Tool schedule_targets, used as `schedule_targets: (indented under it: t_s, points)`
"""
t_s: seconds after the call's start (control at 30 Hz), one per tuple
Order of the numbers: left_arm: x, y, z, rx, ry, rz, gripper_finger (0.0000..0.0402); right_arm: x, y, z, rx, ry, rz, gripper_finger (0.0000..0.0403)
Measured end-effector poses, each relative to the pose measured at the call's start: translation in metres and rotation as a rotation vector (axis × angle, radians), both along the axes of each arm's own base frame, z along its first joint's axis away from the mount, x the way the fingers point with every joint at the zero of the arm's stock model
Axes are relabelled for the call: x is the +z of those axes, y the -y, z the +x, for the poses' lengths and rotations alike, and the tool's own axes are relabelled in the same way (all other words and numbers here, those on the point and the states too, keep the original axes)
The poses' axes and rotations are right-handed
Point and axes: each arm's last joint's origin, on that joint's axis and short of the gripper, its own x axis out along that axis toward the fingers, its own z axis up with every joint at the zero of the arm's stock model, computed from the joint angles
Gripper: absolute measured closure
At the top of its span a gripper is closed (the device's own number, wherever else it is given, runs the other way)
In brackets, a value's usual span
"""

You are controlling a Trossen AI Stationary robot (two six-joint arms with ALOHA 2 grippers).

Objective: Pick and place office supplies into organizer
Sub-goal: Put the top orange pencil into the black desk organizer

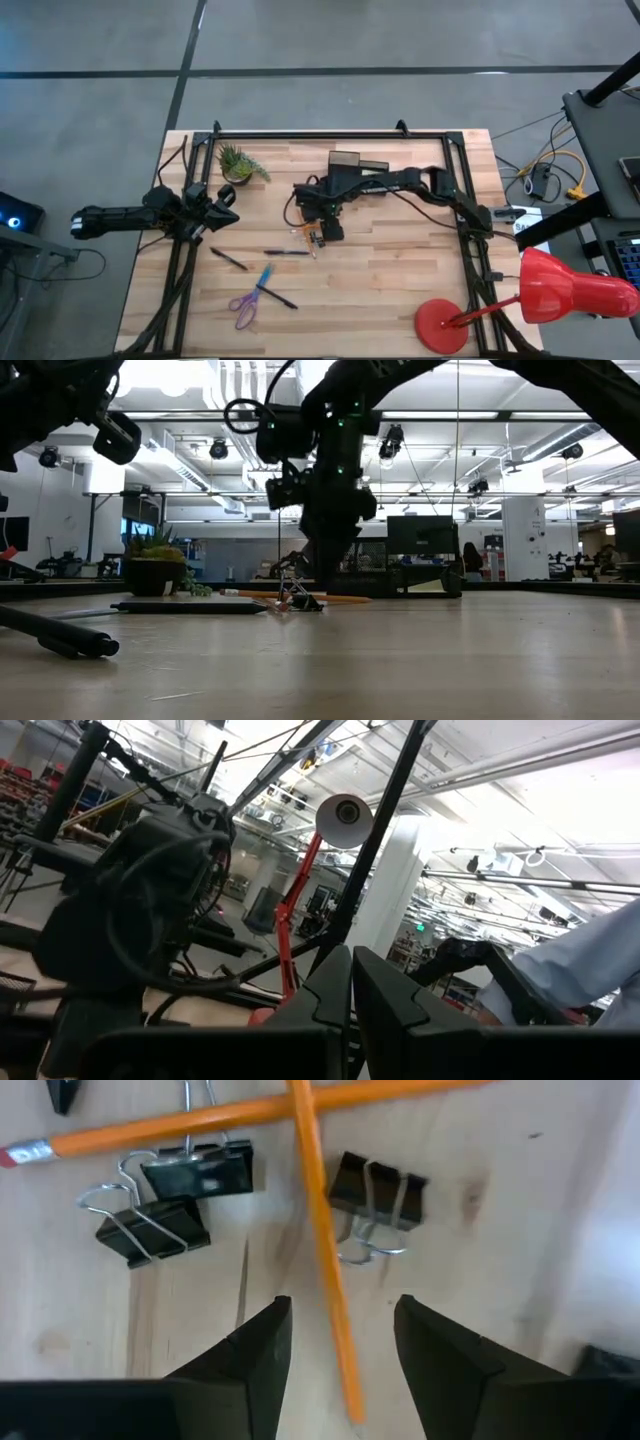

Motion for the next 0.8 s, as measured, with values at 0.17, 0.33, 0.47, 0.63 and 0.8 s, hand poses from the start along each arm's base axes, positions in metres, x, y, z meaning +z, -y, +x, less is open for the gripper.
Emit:
schedule_targets:
  t_s: [0.17, 0.33, 0.47, 0.63, 0.8]
  points:
    - [0.0, 0.0, 0.0, 0.0, -0.001, 0.0, 0.0402, -0.006, -0.007, 0.002, -0.015, 0.029, 0.021, 0.0243]
    - [0.0, 0.0, 0.0, 0.0, -0.001, 0.0, 0.0402, -0.01, -0.009, 0.006, -0.003, 0.081, 0.017, 0.0245]
    - [0.0, 0.0, 0.0, 0.0, -0.001, 0.0, 0.0402, -0.012, -0.009, 0.007, -0.001, 0.098, 0.015, 0.0255]
    - [0.0, 0.0, 0.0, 0.0, -0.001, 0.0, 0.0402, -0.015, -0.009, 0.006, 0.0, 0.093, 0.015, 0.0277]
    - [0.0, 0.0, 0.0, 0.0, 0.0, 0.0, 0.0402, -0.019, -0.009, 0.003, 0.016, 0.079, 0.012, 0.0304]
